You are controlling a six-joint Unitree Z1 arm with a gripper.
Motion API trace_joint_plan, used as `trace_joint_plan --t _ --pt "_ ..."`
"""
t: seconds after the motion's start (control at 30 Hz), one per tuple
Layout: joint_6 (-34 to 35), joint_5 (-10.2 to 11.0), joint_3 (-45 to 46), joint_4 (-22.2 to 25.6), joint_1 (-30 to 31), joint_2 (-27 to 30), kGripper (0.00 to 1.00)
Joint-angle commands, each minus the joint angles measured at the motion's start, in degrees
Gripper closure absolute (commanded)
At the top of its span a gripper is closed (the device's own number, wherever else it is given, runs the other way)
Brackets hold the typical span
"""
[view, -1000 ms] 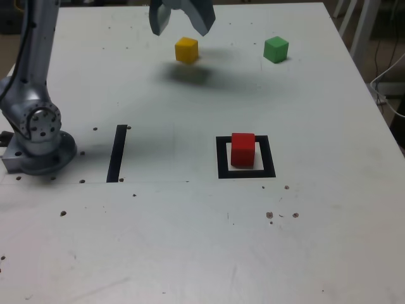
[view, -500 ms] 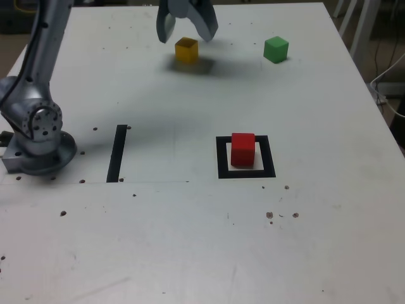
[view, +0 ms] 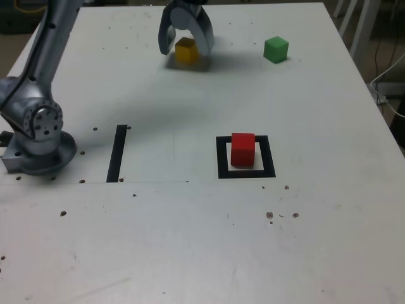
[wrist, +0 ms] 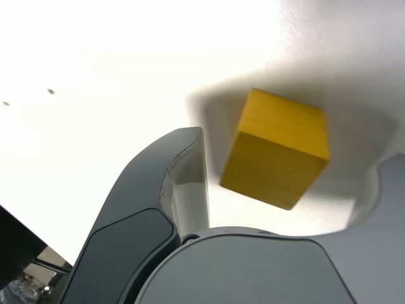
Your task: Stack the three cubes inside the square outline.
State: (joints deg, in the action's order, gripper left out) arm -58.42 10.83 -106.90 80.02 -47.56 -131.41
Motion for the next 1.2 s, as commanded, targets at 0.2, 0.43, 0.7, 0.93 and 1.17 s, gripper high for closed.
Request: trace_joint_plan --t 0.2,0.43,0.7,0.93,1.17 --pt "1.4 -1.8 0.9 0.3 -0.1 -1.2 0.53" --pt "1.1 -3.2 1.1 -0.1 0.2 -1.4 0.71" --pt "1.3 -3.6 1.1 -0.5 0.6 -1.3 0.72" --pt "2.4 -3.6 1.1 -0.4 1.1 -0.8 0.72" --pt "5.2 -3.5 2.1 -0.7 3.6 1.6 0.72"
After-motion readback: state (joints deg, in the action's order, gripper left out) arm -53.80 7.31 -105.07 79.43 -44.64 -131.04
